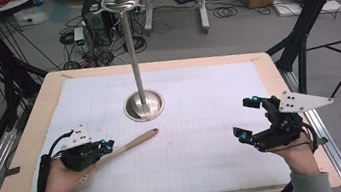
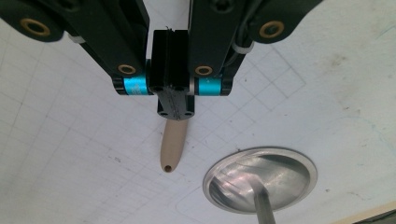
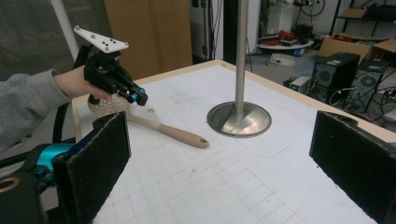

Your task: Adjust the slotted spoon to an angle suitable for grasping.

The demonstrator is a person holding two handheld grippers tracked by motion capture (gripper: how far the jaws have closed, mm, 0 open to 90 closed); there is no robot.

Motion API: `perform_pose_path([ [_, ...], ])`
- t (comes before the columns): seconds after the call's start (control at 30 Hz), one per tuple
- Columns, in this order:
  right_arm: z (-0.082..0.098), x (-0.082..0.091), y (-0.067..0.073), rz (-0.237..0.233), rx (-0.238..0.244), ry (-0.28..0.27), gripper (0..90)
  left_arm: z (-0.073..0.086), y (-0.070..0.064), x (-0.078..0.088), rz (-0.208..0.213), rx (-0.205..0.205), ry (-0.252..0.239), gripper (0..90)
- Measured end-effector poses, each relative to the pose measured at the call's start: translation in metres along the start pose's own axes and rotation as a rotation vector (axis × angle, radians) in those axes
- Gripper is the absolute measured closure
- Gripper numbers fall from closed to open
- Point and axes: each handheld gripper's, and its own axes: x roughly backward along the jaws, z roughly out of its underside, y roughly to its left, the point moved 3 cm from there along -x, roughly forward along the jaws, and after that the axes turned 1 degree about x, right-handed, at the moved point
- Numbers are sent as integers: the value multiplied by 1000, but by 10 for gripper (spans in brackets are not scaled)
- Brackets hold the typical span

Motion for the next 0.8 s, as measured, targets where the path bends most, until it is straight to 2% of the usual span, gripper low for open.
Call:
perform_pose_path([
  [0.03,0,0,0,0,0,0,39,0,0,1,3,-1,-1,897],
  [0.07,0,0,0,1,1,2,39,0,2,6,15,-20,11,897],
  [0.2,1,-2,0,1,6,10,39,0,6,13,48,-31,13,878],
  [0.23,1,-2,0,1,6,10,39,0,6,13,48,-31,13,849],
  [0.27,1,-3,0,1,5,10,39,1,9,17,71,-20,18,823],
  [0.43,2,-4,0,1,5,20,40,1,11,21,74,-18,9,667],
  [0.47,2,-4,-1,1,8,21,39,1,11,22,85,-12,2,639],
  [0.57,3,-4,-1,2,12,20,39,0,11,22,98,-15,-3,549],
  [0.6,3,-4,0,0,3,22,40,-1,11,21,121,-12,-3,510],
  [0.67,3,-2,-1,1,2,17,39,-1,11,19,131,-3,1,422],
  [0.8,3,-1,-4,9,-5,14,39,1,11,17,151,-15,8,324],
])
